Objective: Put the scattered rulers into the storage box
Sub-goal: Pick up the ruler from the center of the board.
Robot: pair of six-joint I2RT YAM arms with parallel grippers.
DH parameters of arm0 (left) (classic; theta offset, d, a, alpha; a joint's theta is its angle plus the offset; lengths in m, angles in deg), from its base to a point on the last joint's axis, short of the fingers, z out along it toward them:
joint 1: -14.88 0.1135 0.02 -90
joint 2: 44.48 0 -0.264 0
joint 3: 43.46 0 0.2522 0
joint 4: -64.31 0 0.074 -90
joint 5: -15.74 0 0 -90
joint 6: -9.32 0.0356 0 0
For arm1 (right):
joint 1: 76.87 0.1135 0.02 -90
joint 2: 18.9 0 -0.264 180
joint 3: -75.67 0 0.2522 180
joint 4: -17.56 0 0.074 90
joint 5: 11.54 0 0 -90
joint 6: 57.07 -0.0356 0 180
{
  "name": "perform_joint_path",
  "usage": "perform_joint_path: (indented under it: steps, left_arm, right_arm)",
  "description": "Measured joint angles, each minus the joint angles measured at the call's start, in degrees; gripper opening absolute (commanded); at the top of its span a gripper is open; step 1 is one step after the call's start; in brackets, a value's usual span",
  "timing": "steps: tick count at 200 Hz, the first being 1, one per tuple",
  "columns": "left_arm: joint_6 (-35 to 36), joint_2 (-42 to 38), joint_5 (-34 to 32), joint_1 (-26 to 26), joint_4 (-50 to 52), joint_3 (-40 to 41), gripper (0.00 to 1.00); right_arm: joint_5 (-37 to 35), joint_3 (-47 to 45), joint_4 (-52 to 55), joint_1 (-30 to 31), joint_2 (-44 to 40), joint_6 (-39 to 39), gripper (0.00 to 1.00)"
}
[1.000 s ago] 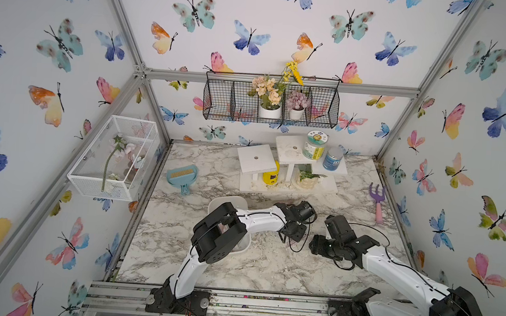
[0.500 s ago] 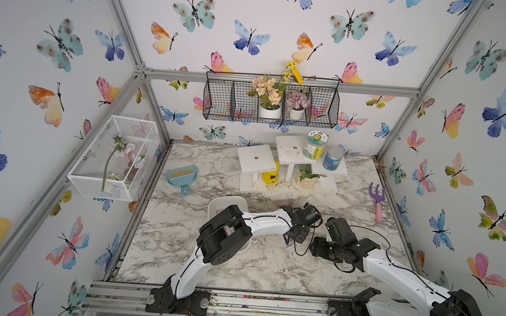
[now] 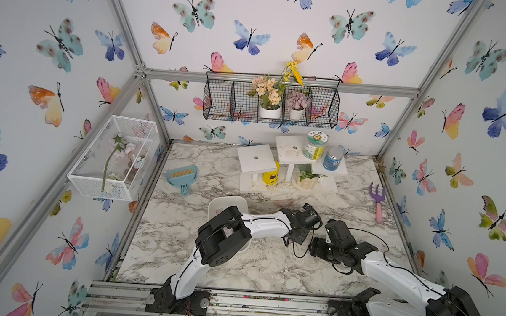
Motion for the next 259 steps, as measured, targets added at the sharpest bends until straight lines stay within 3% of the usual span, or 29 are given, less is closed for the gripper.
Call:
perform_joint_path:
  steps: [86,177,259]
  left_arm:
    - [0.66,-1.79,3.48,1.86,-2.89,2.71,0.23]
    - [1.99,-3.52,10.05,4.5,-6.51,5.92,0.23]
    - [2.43,-3.87,11.08,4.9,-7.43,6.71,0.23]
  right_arm:
    - [-0.44,-0.02,-9.31,-0.31,4.42,-5.05,0.61]
    - [-0.28,0.07,-15.47,-2.47,6.49,-8.24,0.47]
    - [6.62,-0.13,-25.88,-3.78,13.99,-11.1,0.36]
